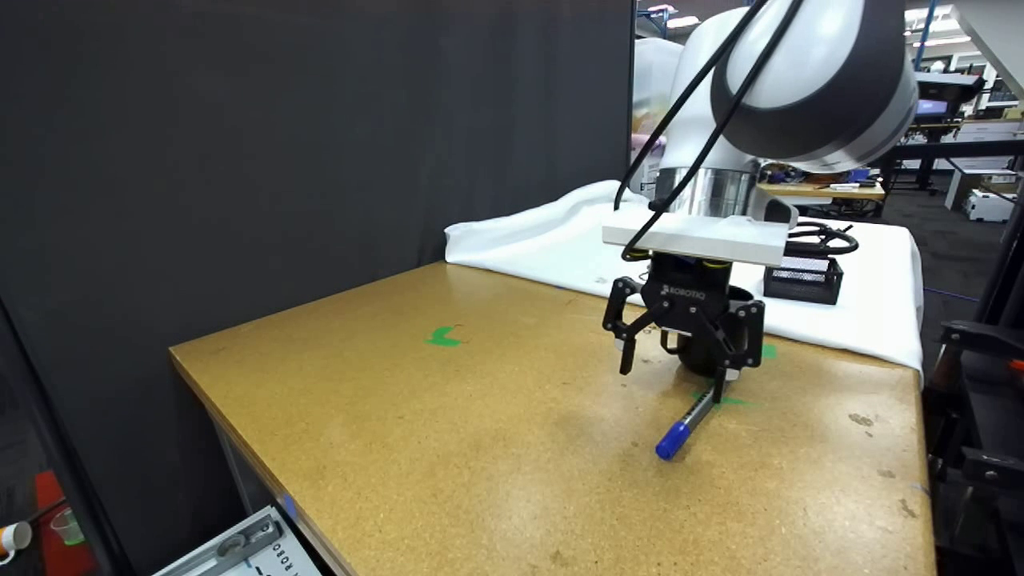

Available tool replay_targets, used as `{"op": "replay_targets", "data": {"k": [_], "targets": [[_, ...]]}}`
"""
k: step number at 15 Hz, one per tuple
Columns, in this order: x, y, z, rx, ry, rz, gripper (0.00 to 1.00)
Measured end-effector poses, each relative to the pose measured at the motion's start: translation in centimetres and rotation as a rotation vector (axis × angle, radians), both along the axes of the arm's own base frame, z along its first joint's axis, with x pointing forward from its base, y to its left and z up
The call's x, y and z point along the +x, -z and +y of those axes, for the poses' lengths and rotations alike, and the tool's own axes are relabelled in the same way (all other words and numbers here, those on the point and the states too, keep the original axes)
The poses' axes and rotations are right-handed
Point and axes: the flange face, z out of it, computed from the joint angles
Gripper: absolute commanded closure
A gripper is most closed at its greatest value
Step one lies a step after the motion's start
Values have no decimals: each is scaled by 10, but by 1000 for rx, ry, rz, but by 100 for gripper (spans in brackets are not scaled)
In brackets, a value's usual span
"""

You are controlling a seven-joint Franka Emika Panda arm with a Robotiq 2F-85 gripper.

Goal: Put the blue marker inside the black mug

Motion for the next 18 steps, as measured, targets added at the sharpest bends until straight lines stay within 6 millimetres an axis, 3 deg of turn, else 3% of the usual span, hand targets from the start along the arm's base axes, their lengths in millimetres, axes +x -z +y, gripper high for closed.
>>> {"op": "replay_targets", "data": {"k": [10, 11, 12, 18], "targets": [[-11, 40, 1, -22, 31, -7, 0], [-11, 42, 1, -22, 32, -12, 25], [-12, 44, 2, -20, 35, -19, 26], [-14, 40, 4, 8, 60, -36, 67]]}}
